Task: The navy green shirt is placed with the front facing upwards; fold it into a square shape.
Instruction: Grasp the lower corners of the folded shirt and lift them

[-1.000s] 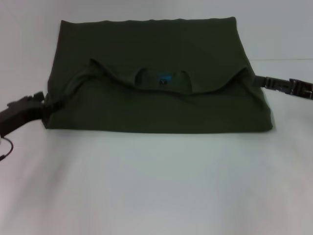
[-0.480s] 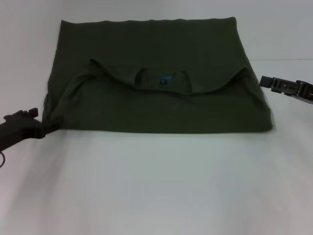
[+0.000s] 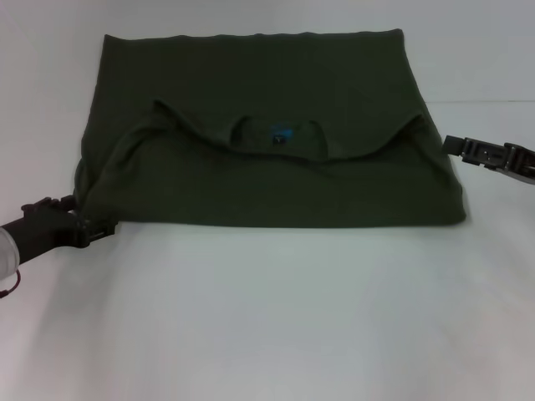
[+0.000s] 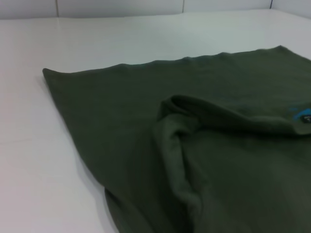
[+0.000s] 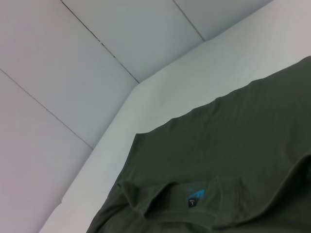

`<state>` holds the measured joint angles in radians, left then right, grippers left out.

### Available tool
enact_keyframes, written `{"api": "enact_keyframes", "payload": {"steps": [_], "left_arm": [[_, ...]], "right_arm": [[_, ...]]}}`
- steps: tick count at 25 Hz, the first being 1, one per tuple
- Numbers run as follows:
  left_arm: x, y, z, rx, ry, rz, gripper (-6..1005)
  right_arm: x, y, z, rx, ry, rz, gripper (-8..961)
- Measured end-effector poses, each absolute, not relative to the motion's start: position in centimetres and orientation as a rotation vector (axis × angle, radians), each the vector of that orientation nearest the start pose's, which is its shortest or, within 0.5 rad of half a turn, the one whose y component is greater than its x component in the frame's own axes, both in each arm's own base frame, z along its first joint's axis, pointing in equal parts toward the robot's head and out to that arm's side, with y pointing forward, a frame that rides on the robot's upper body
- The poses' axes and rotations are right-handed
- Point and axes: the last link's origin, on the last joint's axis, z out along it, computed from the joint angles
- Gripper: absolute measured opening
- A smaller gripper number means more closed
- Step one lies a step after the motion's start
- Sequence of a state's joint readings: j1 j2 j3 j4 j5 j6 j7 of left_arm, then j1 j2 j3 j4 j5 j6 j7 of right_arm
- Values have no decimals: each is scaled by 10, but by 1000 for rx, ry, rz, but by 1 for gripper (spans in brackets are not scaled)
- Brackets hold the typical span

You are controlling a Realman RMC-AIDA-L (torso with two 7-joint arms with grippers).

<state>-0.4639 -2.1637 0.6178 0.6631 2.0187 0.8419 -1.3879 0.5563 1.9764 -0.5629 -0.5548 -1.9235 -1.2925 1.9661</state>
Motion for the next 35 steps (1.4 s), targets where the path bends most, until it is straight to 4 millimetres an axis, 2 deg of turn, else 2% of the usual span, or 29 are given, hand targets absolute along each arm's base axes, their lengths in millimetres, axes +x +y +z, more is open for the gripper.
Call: {"api": "enact_keyframes", "payload": {"steps": [15, 27, 35], "left_arm": [[-340, 370, -7, -2115, -852, -234, 823], [-340, 372, -5, -2101, -852, -225, 776], [-343, 375, -4, -2087, -879, -171, 424]], "right_arm": [[307, 375, 53, -2087, 1451, 858, 763], [308, 375, 54, -2079, 1451, 861, 761], [309, 375, 55, -2073, 1453, 865, 763]]}}
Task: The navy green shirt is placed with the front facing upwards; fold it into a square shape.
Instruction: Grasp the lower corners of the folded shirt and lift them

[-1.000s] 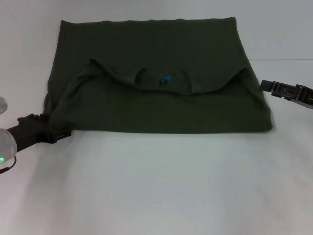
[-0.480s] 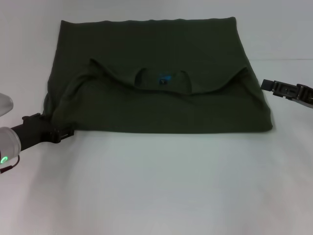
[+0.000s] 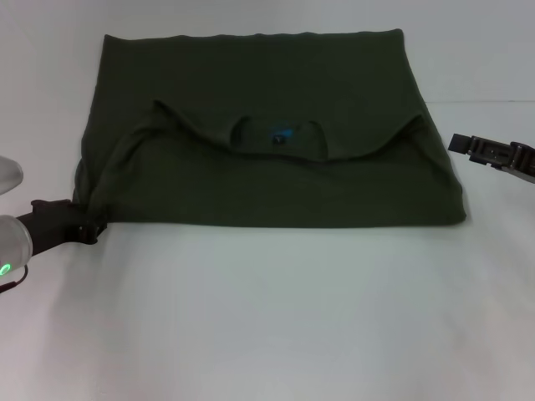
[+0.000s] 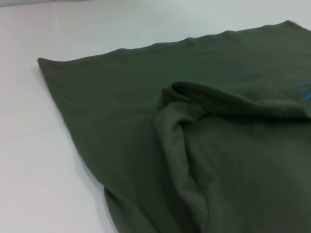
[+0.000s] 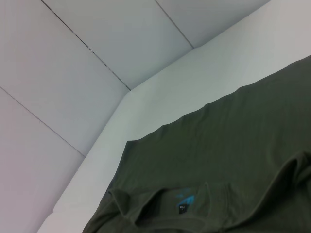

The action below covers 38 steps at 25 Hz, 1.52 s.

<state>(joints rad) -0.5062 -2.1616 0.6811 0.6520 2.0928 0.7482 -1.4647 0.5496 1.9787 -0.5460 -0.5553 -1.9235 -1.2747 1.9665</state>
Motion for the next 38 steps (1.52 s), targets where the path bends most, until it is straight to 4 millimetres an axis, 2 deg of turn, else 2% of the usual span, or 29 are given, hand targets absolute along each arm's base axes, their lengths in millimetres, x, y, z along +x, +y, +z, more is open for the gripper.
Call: {"api": "enact_keyframes", "payload": {"steps": [8, 12, 20, 30, 38], "left_arm": [[-341, 377, -3, -2087, -878, -177, 76], [-341, 377, -3, -2089, -881, -180, 63], [-337, 376, 0, -2101, -893, -216, 36], [-334, 373, 1, -2125, -904, -250, 36], [-334, 373, 1, -2125, -904, -249, 37]], "right_arm": [[310, 375, 56, -2073, 1451, 862, 759], [314, 376, 57, -2066, 1464, 818, 757], [329, 383, 53, -2009, 1580, 581, 749], [326, 391, 29, -2003, 1592, 473, 748], [327, 393, 25, -1986, 1589, 460, 748]]}}
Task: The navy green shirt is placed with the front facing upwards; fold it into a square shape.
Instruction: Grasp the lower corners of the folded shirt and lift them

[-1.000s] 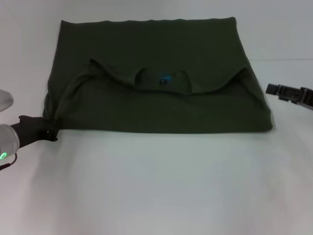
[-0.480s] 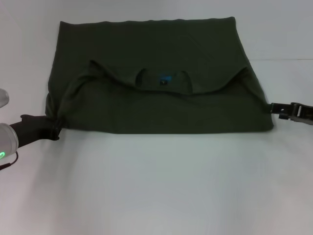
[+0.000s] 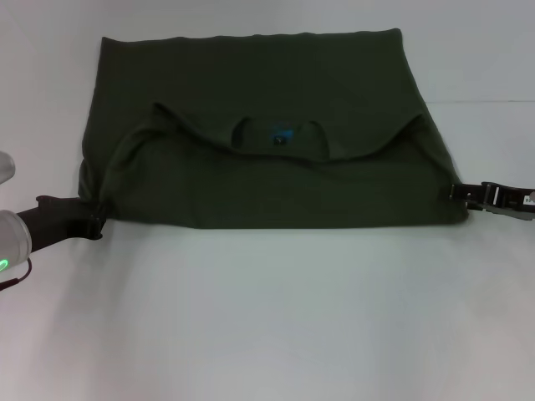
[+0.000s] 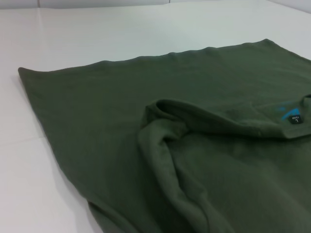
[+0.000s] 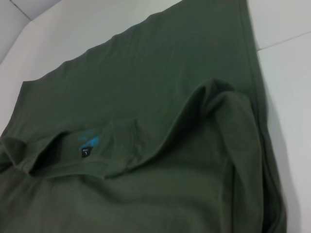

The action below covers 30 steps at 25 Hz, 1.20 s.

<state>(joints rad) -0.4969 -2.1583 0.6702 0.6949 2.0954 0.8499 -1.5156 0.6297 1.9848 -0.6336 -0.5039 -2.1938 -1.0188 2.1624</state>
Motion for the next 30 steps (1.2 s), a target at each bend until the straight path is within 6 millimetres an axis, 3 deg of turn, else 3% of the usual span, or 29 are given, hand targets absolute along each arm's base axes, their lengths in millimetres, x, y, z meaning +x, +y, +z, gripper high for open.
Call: {"api": "enact_keyframes", "payload": {"steps": [11, 14, 24, 30], "left_arm": [[-334, 373, 2, -2124, -903, -248, 37], [-334, 373, 2, -2124, -903, -248, 36], [-333, 374, 2, -2127, -900, -249, 36], [-332, 372, 5, -2123, -928, -275, 36]], "right_arm": [[314, 399, 7, -2018, 1532, 452, 741], [313, 399, 6, -2030, 1522, 452, 538], [318, 394, 7, -2026, 1527, 444, 84], [320, 388, 9, -2048, 1505, 492, 47]]}}
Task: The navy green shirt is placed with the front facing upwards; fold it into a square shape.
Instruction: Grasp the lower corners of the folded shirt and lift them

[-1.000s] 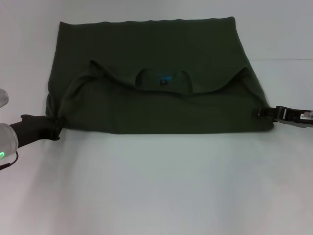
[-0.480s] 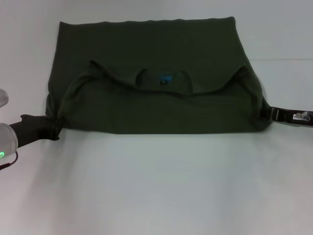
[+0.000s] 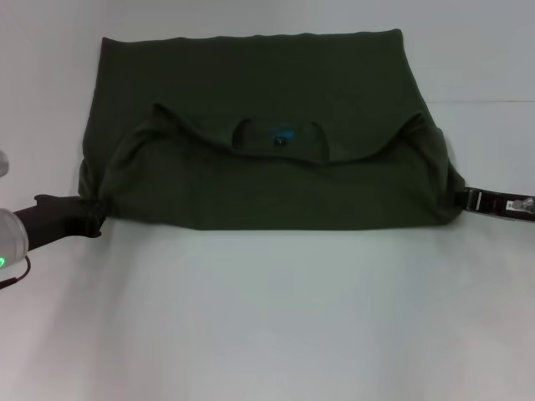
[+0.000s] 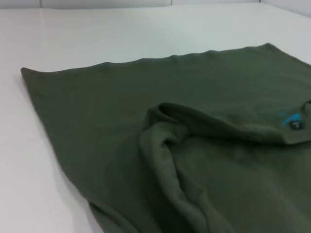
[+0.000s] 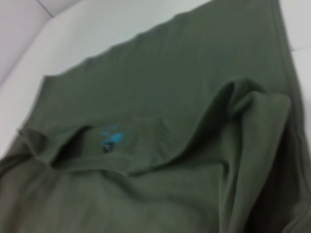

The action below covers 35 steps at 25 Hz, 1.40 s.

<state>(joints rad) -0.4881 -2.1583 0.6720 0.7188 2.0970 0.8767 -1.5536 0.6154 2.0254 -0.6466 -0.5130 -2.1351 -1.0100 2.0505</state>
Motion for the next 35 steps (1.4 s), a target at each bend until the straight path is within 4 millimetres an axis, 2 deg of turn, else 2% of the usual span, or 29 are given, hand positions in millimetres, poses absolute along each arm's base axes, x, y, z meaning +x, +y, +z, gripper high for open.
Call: {"api": "enact_keyframes", "payload": {"steps": [4, 8, 15, 16, 17, 26, 27, 31, 35], "left_arm": [[-330, 363, 11, -2146, -983, -335, 36], [-330, 350, 21, -2160, -1054, -392, 36], [-338, 313, 37, -2181, -1185, -497, 36], [-339, 309, 39, -2183, -1198, -517, 36], [-340, 303, 41, -2191, -1213, -543, 36], [-338, 236, 51, -2323, -1362, -771, 37], [-339, 234, 51, -2325, -1366, -774, 37], [-344, 210, 49, -2349, -1446, -778, 37], [-347, 197, 48, -2359, -1496, -770, 37]], "right_arm": [[321, 379, 15, -2073, 1489, 576, 23], [327, 361, 22, -2112, 1475, 659, 12], [338, 319, 34, -2231, 1403, 716, 14], [338, 319, 34, -2231, 1403, 716, 14], [343, 304, 36, -2266, 1390, 720, 14], [359, 238, 52, -2365, 1316, 797, 17], [359, 238, 52, -2365, 1316, 797, 18], [367, 212, 59, -2365, 1296, 820, 19], [371, 193, 63, -2386, 1286, 835, 20]]}}
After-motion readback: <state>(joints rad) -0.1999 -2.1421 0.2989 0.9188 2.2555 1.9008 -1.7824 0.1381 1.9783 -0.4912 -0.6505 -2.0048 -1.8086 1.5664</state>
